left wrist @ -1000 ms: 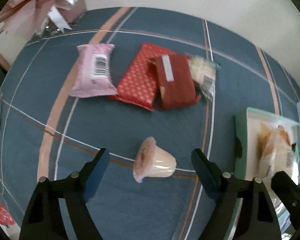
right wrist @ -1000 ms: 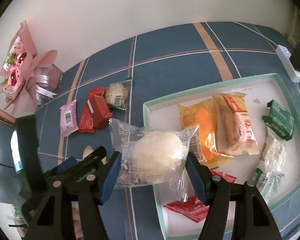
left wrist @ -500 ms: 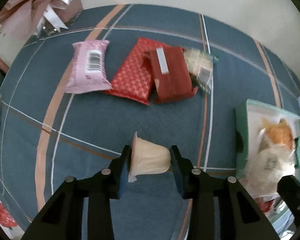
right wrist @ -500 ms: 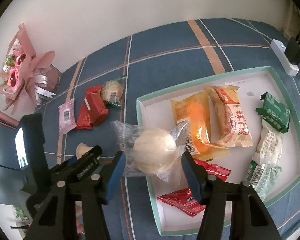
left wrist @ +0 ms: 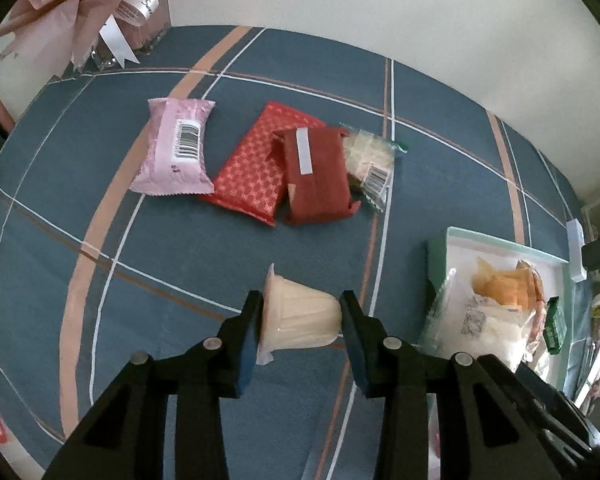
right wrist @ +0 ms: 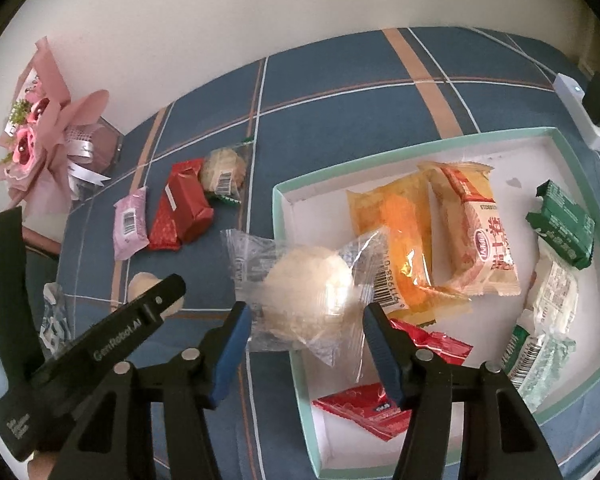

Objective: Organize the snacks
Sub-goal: 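Carry the bun bag and pudding cup into the tray and open both tools, then move both open tools back toward the remaining snacks, then grasp the pink packet with left tool while right grasps dark red packet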

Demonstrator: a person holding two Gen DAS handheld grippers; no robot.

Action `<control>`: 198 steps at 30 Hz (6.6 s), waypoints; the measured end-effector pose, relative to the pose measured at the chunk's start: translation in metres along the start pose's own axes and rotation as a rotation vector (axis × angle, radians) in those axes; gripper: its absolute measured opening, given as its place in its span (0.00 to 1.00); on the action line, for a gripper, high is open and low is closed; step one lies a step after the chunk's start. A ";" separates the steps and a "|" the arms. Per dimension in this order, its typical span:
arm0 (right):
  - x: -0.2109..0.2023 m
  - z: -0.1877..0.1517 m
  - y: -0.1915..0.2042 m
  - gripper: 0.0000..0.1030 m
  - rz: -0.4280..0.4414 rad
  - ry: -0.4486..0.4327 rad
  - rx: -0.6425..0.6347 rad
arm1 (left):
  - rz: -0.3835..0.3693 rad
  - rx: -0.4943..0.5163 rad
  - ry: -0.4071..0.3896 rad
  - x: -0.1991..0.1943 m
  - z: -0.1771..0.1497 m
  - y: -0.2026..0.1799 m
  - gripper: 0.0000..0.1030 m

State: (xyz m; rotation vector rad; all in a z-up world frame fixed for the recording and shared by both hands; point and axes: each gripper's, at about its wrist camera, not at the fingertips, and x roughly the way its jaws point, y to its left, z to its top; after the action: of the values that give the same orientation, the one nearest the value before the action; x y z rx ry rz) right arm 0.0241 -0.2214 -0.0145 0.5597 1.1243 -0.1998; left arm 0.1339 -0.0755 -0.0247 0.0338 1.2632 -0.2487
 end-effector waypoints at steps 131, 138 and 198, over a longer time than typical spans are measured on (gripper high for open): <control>0.003 -0.003 0.065 1.00 -0.172 -0.109 -0.305 | 0.151 -0.150 -0.117 -0.041 0.017 0.080 1.00; 0.013 0.001 0.069 0.94 -0.144 -0.111 -0.295 | 0.076 -0.244 -0.081 -0.022 0.017 0.115 1.00; 0.114 0.052 0.152 0.41 -0.139 0.000 -0.440 | 0.022 -0.093 -0.016 0.042 0.106 0.097 0.36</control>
State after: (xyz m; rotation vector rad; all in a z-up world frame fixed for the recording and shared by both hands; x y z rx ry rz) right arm 0.1790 -0.1059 -0.0509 0.0902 1.1641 -0.0674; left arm 0.2648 -0.0048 -0.0427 -0.0343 1.2570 -0.1710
